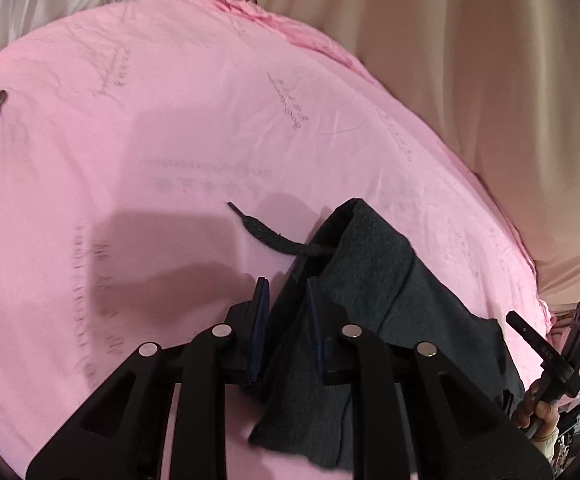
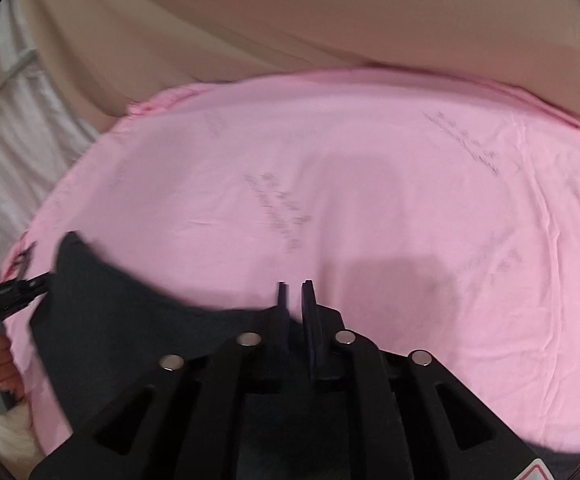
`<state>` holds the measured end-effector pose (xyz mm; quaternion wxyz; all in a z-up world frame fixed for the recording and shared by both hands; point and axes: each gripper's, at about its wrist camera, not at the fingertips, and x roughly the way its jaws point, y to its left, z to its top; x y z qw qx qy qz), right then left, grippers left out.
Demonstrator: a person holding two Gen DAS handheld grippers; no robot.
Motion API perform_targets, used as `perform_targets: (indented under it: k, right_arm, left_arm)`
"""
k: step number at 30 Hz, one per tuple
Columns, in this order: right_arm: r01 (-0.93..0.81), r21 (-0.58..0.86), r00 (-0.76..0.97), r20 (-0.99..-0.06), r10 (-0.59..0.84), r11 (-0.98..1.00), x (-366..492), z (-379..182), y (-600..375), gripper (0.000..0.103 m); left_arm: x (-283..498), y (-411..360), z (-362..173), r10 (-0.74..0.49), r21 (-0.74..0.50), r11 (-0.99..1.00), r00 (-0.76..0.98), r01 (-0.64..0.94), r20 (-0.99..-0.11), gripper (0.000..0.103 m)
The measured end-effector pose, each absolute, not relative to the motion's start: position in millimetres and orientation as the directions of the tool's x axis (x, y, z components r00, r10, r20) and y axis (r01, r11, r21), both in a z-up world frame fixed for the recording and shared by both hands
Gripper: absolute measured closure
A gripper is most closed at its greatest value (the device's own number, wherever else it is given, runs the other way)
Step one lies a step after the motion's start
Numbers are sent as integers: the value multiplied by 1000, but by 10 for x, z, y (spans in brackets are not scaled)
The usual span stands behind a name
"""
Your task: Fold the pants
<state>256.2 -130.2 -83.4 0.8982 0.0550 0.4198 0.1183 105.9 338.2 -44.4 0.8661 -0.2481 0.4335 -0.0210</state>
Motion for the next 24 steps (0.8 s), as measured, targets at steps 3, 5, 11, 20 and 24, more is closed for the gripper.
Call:
perform_targets:
  k: [3,5,11,20,24]
  right_arm:
    - [-175,113,639,-743,200,978,2353,-825,-1225,41]
    - [-155,97,610,-773,173,983,2432,-956,-1190,41]
    - [-158,98,593,-786,174,982,2606,-1084,-1137,99]
    - [-82,214,614,-758,218,973,2694,-1092,-1377,83]
    - [-72,197,693,-695,191,978,2278,-880,-1393,52]
  left_arm:
    - [790,3402,-358,-246,-440,882,629,-170,-737,49]
    - [689,3329,-422,-264,-445,880,610,-164,-747,36]
    - [827,2997,-536,-199,-333,934,586,-129,-785,80]
    - [950,3027,-335,-157,-313,941,655,-128,-739,77]
    - [695,3212,-225,-112,-328,926,691,-188,-714,14]
